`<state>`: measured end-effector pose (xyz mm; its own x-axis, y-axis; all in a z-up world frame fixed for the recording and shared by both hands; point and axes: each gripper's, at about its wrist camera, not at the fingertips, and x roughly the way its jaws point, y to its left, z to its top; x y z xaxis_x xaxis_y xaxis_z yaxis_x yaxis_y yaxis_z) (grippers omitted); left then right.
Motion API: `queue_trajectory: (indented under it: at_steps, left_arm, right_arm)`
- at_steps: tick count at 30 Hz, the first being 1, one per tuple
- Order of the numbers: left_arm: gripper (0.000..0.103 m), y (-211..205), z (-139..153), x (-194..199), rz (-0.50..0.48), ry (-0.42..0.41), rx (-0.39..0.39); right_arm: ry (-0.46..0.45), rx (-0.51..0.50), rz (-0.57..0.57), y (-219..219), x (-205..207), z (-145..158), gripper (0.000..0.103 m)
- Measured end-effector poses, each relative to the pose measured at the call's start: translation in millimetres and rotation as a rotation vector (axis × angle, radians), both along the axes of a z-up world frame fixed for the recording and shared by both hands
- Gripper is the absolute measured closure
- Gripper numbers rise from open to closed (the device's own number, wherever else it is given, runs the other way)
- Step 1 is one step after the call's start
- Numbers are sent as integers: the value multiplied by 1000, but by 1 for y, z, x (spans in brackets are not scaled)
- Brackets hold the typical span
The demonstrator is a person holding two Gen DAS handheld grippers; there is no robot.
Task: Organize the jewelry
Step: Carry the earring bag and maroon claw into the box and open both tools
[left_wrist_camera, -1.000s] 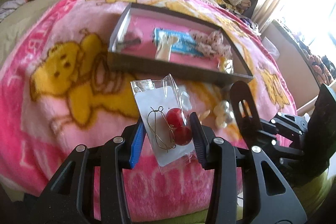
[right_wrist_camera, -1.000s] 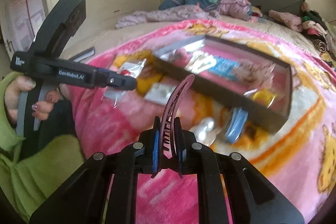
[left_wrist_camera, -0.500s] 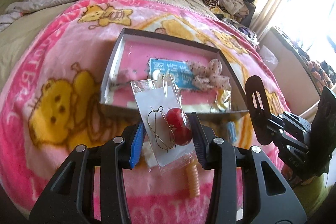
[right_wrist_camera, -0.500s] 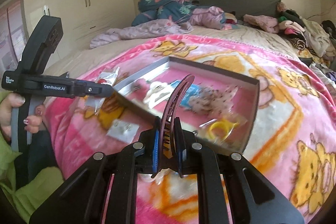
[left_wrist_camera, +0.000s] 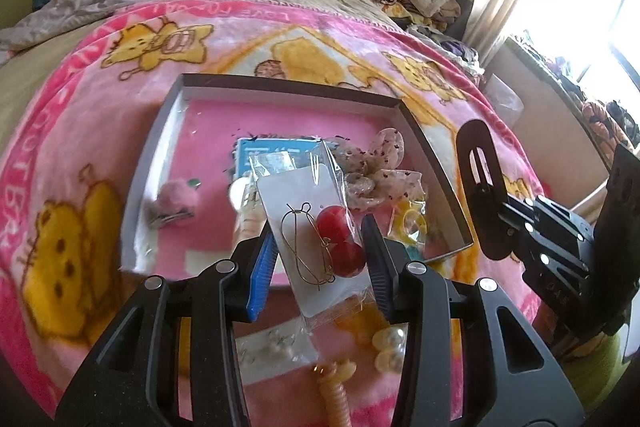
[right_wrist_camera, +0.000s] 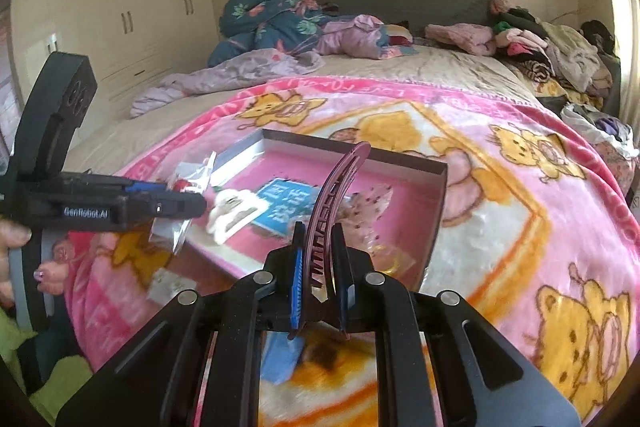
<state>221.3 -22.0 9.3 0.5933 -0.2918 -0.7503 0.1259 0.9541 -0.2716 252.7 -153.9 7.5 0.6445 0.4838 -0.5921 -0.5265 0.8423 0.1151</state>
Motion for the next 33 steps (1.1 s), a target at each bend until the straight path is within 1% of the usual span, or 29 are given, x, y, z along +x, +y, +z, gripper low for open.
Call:
queue_trajectory:
  at_steps: [13, 27, 33]
  left_arm:
    - [70, -21, -24, 29, -53, 44, 28]
    - [69, -24, -38, 41, -52, 67, 59]
    - [69, -24, -43, 42, -58, 78, 57]
  right_arm:
    - [40, -11, -53, -9, 42, -13, 90]
    - [116, -27, -28, 6, 78, -34, 90]
    - [143, -40, -22, 12, 91, -42, 90]
